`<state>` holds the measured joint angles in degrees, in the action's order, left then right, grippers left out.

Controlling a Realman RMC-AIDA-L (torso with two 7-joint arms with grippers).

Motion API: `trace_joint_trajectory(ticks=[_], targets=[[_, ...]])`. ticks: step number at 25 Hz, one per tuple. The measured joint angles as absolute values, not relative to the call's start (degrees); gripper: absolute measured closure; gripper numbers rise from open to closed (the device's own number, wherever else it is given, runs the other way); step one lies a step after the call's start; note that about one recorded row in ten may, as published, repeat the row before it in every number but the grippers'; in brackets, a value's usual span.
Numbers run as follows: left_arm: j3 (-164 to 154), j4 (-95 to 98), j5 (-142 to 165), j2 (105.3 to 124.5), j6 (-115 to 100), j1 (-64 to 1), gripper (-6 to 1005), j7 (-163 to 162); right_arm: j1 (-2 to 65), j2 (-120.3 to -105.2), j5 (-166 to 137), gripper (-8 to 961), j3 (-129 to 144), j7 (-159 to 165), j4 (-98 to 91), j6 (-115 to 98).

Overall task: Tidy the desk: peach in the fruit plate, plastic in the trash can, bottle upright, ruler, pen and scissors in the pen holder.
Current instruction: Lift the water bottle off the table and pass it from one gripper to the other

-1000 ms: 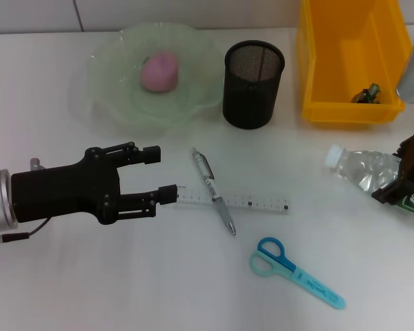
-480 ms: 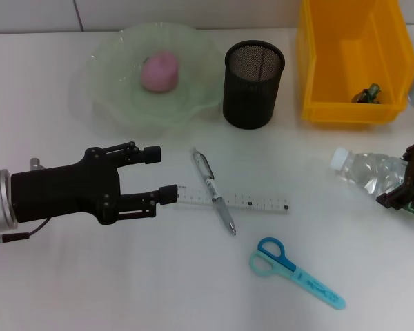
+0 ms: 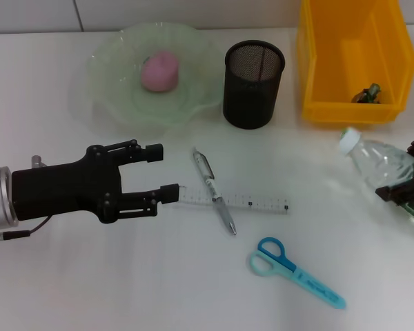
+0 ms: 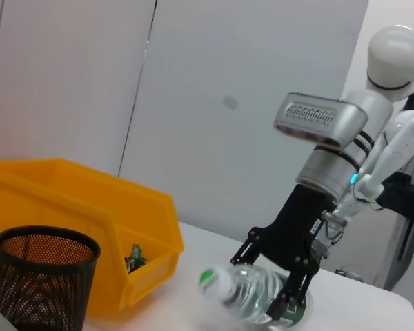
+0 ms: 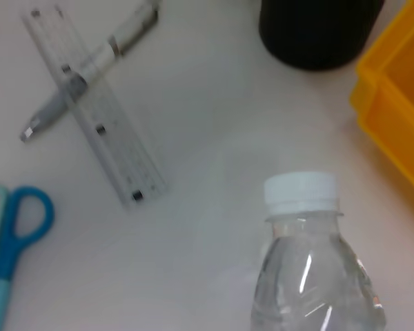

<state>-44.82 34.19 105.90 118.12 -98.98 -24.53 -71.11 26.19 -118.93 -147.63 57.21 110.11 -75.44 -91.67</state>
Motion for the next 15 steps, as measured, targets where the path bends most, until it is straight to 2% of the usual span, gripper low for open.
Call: trace_joint_trajectory(ticks=[7, 11, 15], targets=[[-44.8, 34.2, 105.4, 118.18, -99.5, -24.7, 205, -71.0, 16.9, -119.25, -127.8, 202, 45.0, 96.8, -74.9, -96.4], [-44.8, 34.2, 104.5, 118.19, -99.8, -24.3, 205, -70.7, 11.3, -119.0, -111.5, 203, 38.7, 83.1, -63.4, -96.6], [-44.8, 34.2, 104.0, 118.21, -100.4, -24.6, 205, -70.6, 11.1, -119.05, -106.2, 203, 34.4, 74.1, -54.2, -97.2]])
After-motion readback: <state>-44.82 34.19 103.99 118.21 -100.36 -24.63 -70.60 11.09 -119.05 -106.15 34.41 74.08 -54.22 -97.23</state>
